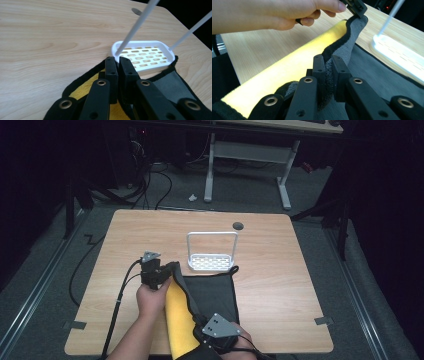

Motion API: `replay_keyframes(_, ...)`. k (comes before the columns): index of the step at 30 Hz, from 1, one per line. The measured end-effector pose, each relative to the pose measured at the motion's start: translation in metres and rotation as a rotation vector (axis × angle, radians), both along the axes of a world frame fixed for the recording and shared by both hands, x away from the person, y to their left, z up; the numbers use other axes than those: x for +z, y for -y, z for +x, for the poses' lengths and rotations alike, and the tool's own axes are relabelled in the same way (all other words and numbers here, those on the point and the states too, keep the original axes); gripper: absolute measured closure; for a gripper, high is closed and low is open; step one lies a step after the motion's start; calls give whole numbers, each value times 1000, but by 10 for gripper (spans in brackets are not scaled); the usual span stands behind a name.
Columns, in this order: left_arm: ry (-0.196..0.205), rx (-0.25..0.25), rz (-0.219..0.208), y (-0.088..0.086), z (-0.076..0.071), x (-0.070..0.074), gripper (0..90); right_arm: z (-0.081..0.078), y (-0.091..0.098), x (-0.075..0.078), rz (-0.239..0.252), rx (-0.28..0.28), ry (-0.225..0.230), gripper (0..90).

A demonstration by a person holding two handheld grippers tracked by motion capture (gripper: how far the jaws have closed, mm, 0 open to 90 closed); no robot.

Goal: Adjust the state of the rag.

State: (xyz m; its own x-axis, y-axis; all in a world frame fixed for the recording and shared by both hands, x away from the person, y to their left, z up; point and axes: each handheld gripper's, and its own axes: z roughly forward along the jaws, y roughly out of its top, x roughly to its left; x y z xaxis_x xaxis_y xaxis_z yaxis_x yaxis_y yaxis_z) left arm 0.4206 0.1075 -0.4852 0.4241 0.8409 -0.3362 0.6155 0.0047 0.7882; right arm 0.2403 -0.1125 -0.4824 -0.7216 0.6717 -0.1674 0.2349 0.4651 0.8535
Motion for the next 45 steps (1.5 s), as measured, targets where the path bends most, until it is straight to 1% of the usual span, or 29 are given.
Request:
replay_keyframes(4, 17, -25, -9, 14, -2, 3, 858, -5, 13, 1, 10, -19, 0, 833)
replay_keyframes(7, 31, -59, -4, 26, -7, 6, 858, -11, 18, 4, 12, -17, 11, 832)
replay_keyframes(11, 44, -87, -5, 40, -10, 11, 857, -22, 28, 6, -5, -27, 22, 832)
replay_keyframes(13, 52, -99, -3, 47, -12, 13, 856, -25, 32, 5, -8, -36, 22, 832)
replay_keyframes(15, 60, -108, -13, 54, -14, 16, 856, -28, 38, 6, -9, -46, 19, 832)
replay_keyframes(17, 68, -121, -8, 60, -15, 18, 855, -31, 44, 6, -9, -52, 17, 832)
replay_keyframes(20, 58, -137, -1, 71, -15, 17, 855, -33, 51, 3, -14, -66, 1, 831)
replay_keyframes(22, 45, -150, 12, 80, -14, 14, 855, -35, 57, -3, -13, -77, -23, 831)
replay_keyframes(25, 19, -163, 19, 91, -10, 7, 853, -37, 61, -10, -37, -96, -32, 830)
replay_keyframes(26, 13, -165, 21, 93, -9, 6, 853, -38, 64, -10, -33, -101, -35, 830)
replay_keyframes(28, 0, -170, 11, 100, -7, 3, 853, -38, 68, -9, -23, -119, -43, 829)
replay_keyframes(31, -3, -187, 21, 111, -7, 2, 851, -39, 72, -12, -23, -126, -55, 826)
replay_keyframes(32, -4, -188, 24, 113, -6, 2, 850, -40, 73, -14, -33, -129, -64, 821)
replay_keyframes(33, -9, -187, 28, 116, -6, 1, 849, -40, 74, -15, -33, -129, -67, 816)
replay_keyframes(35, -22, -187, 42, 121, -4, -3, 847, -39, 75, -18, -39, -133, -88, 800)
replay_keyframes(38, -36, -184, 49, 124, -2, -8, 844, -37, 76, -20, -39, -140, -101, 792)
replay_keyframes(41, -47, -182, 42, 128, -1, -11, 840, -36, 76, -21, -42, -143, -105, 790)
replay_keyframes(42, -45, -185, 45, 128, 0, -12, 838, -36, 77, -21, -41, -144, -108, 781)
replay_keyframes(43, -48, -189, 37, 129, 1, -12, 832, -36, 77, -21, -43, -146, -109, 764)
replay_keyframes(44, -45, -196, 27, 131, 1, -12, 810, -36, 78, -21, -44, -146, -107, 729)
replay_keyframes(45, -44, -201, 14, 131, 1, -12, 754, -35, 79, -21, -33, -155, -105, 692)
